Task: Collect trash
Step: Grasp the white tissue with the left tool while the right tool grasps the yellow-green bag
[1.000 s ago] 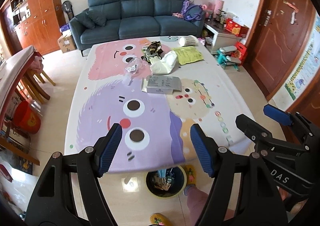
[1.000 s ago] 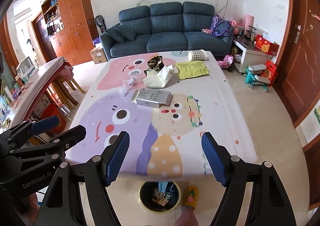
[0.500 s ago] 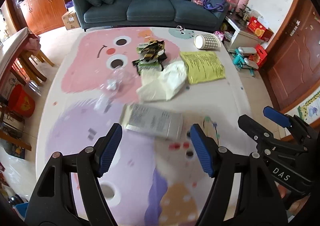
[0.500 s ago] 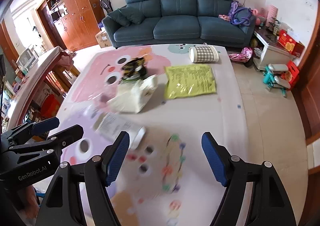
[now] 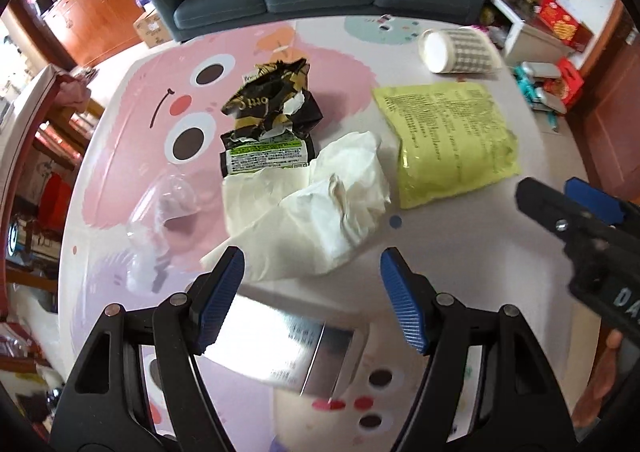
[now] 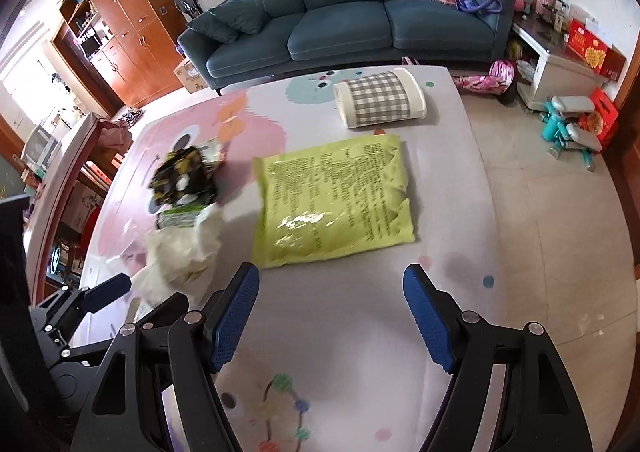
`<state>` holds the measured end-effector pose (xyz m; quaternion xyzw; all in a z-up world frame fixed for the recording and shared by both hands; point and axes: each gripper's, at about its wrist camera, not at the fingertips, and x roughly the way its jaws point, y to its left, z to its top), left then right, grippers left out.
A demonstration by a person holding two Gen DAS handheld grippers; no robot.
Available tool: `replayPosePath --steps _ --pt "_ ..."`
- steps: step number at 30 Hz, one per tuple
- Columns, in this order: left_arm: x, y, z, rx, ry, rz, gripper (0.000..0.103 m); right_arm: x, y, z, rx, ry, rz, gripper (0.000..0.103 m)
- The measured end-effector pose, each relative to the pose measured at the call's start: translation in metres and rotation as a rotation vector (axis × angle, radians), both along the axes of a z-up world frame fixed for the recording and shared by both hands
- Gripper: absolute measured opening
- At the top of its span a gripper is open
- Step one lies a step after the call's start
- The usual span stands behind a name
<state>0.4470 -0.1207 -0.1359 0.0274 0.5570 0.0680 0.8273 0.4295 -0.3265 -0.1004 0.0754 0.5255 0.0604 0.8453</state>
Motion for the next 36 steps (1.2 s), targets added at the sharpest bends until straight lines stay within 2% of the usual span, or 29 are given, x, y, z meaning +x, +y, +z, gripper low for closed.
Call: replayPosePath --steps 7,9,11,12,13,14,19,24,27,30,32,35,36 --pt "0.022 -0.01 -0.024 0.071 0.01 0.05 0.068 0.031 -0.025 -0.025 0.05 0.048 -0.013 0.076" --pt "0.025 -0.009 -0.027 0.072 0.013 0.059 0.064 0.041 -0.034 -0.032 0.06 0.058 -0.014 0.077" --pt "0.03 -0.008 -0.029 0.058 0.016 0.074 0.04 0.045 -0.038 -0.034 0.075 0.067 -0.012 0.077" --pt "0.029 -0.006 -0.029 0.055 0.02 0.079 0.034 0.051 -0.042 -0.038 0.093 0.073 -0.007 0.077" --pt "0.03 -0.004 -0.03 0.047 0.023 0.086 0.023 0.055 -0.043 -0.04 0.103 0.078 -0.004 0.077" --pt "0.031 -0.002 -0.031 0.045 0.023 0.091 0.02 0.057 -0.045 -0.04 0.111 0.082 -0.004 0.077" --pt "0.025 0.007 -0.023 0.014 -0.001 0.119 0.014 0.072 -0.051 -0.051 0.136 0.096 -0.004 0.077" --pt "0.021 0.015 -0.017 -0.001 -0.003 0.136 0.013 0.081 -0.043 -0.062 0.097 0.102 0.04 0.077" --pt "0.016 0.019 -0.014 -0.005 -0.002 0.135 0.013 0.083 -0.04 -0.07 0.114 0.104 0.061 0.076" --pt "0.01 0.02 -0.01 -0.005 -0.005 0.132 0.013 0.081 -0.035 -0.072 0.102 0.088 0.085 0.053" --pt "0.004 0.021 -0.005 -0.007 -0.011 0.131 0.013 0.078 -0.031 -0.071 0.129 0.1 0.109 0.022" --pt "0.004 0.022 -0.001 -0.012 -0.02 0.132 0.013 0.069 -0.024 -0.063 0.117 0.081 0.13 0.007" --pt "0.0 0.022 0.003 -0.014 -0.025 0.131 0.013 0.064 -0.022 -0.059 0.117 0.071 0.138 0.006"
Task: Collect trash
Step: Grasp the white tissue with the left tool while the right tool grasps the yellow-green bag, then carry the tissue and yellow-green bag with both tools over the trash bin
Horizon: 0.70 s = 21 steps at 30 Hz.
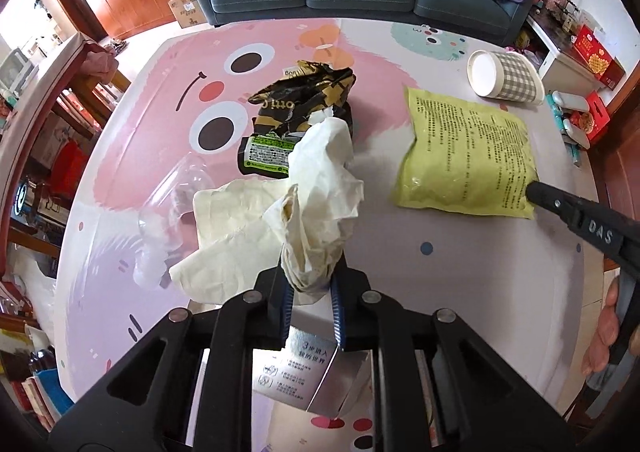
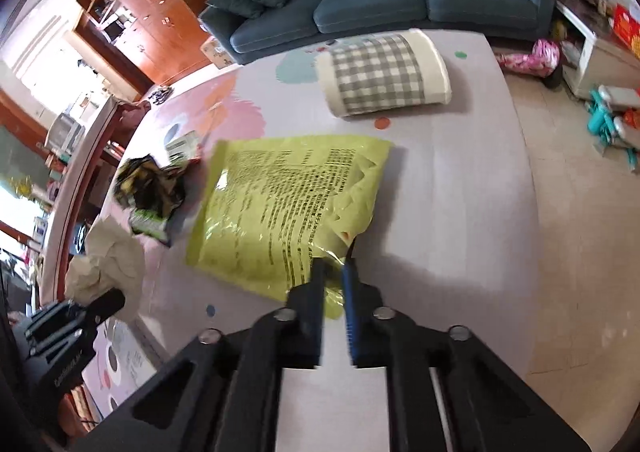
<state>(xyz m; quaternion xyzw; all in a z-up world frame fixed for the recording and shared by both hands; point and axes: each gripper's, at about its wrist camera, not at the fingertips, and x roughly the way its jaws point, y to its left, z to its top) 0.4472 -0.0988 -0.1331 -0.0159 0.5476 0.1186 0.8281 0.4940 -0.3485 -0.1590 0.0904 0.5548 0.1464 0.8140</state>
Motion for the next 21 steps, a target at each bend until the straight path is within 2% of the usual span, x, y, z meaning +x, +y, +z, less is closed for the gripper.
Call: replayPosePath --steps 7,21 --pt "-0.022 0.002 0.022 -0.005 -0.028 -0.008 0.013 -0.033 0.007 0.038 0.062 -0.059 0.003 0.001" --pt "-0.079 0.01 0.083 -0.021 -0.113 -0.042 0.012 -0.109 0.028 0.107 0.065 -0.125 0.021 0.0"
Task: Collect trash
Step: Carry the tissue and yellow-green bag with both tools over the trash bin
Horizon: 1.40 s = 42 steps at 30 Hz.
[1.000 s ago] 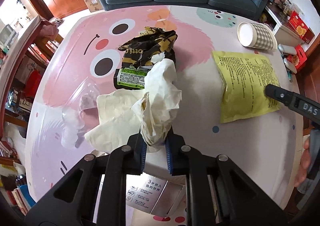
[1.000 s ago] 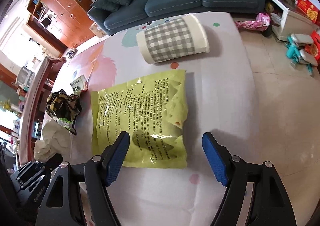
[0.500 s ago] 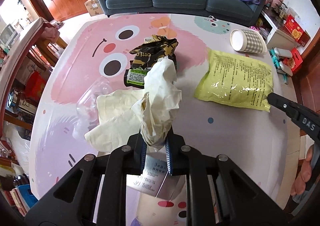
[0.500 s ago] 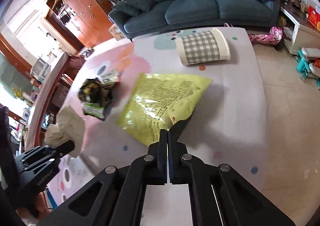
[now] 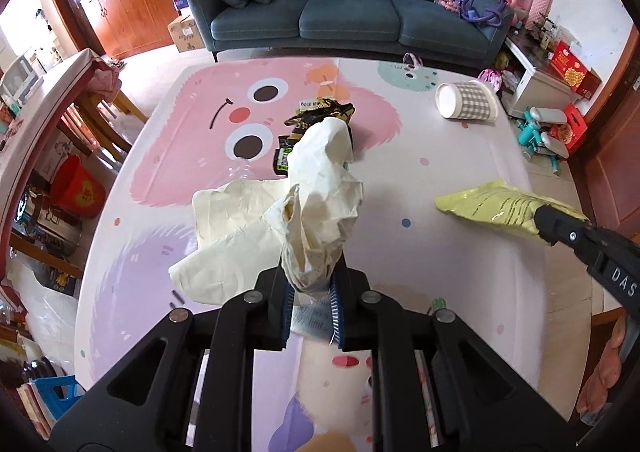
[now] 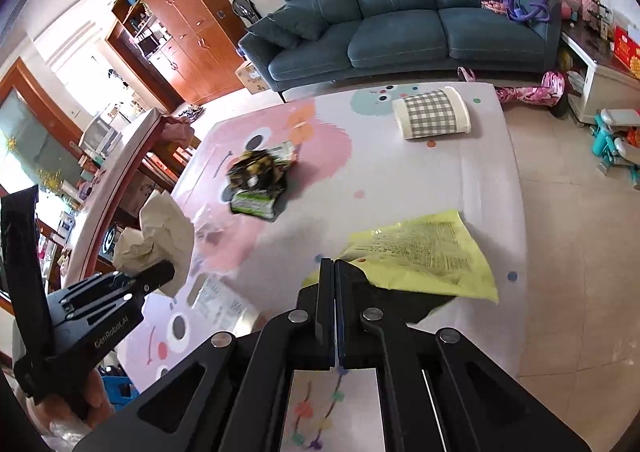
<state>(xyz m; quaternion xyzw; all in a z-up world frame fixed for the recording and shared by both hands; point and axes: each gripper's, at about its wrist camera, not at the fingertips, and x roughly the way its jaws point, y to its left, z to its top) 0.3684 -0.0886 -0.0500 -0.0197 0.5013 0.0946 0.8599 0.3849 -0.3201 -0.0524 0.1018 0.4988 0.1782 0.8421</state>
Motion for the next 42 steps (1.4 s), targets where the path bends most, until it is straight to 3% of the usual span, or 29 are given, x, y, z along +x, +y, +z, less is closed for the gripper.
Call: replayPosePath --steps 12,21,26,31,37,42 --pt "-0.123 0.033 0.044 -0.026 -0.073 -0.121 0.012 -0.135 0.063 0.064 -0.002 -0.081 -0.012 0.0" --pt "-0.247 0.077 0.054 -0.065 -0.103 -0.26 0.012 -0.286 0.136 0.085 -0.013 -0.141 -0.087 0.0" --pt "-0.318 0.102 0.054 -0.062 -0.102 -0.333 0.012 -0.369 0.176 0.08 0.006 -0.132 -0.126 0.0" --pt "-0.377 0.12 0.04 -0.079 -0.043 -0.385 0.012 -0.439 0.209 0.069 0.006 -0.079 -0.128 0.0" --pt "-0.434 0.122 0.017 -0.111 0.035 -0.43 0.012 -0.502 0.231 0.054 -0.018 -0.002 -0.109 0.0" --pt "-0.458 0.113 -0.011 -0.122 0.093 -0.452 0.012 -0.521 0.229 0.031 -0.04 0.058 -0.097 0.0"
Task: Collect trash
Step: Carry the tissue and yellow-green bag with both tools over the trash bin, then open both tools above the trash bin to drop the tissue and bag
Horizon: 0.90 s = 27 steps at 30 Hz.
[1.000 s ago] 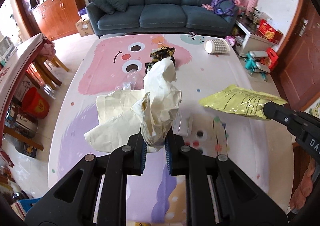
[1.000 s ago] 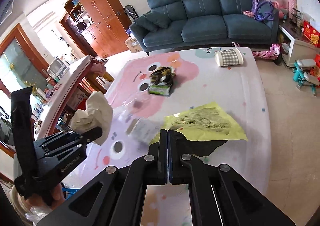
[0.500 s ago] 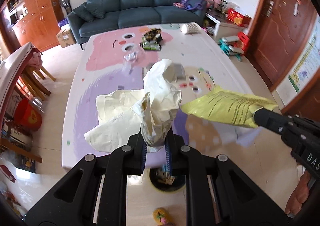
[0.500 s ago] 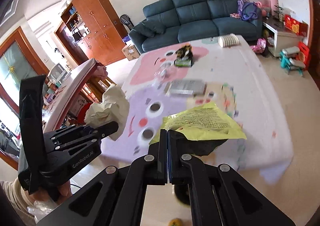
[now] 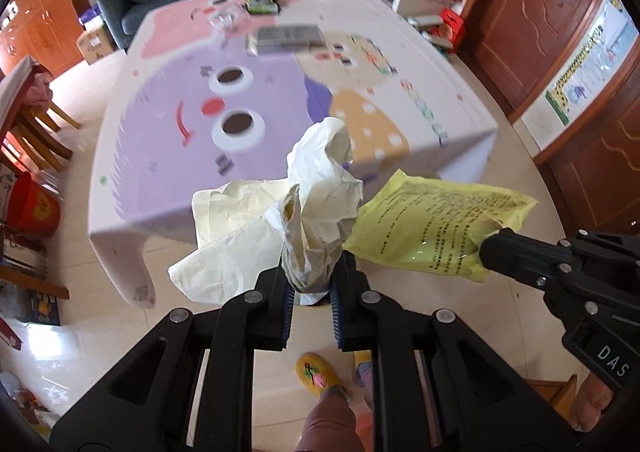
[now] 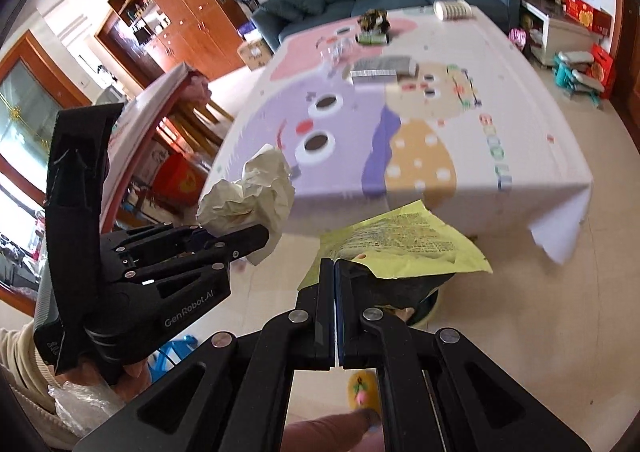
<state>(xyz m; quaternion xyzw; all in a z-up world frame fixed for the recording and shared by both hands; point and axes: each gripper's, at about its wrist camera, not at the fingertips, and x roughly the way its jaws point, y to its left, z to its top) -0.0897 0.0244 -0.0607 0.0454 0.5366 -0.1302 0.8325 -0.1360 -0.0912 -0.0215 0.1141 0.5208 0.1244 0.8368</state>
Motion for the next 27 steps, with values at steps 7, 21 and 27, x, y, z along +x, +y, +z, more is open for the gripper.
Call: replayPosePath --steps 7,21,27 --pt "0.007 -0.018 -0.058 0.006 0.052 -0.002 0.012 0.011 -0.017 -0.076 -0.008 0.091 0.002 0.0" --pt "0.059 -0.03 -0.277 -0.004 0.125 0.11 0.013 0.067 -0.049 -0.323 -0.003 0.182 0.058 0.0" --pt "0.073 -0.035 -0.371 0.042 0.091 0.09 0.013 0.084 -0.051 -0.422 -0.022 0.201 0.091 0.0"
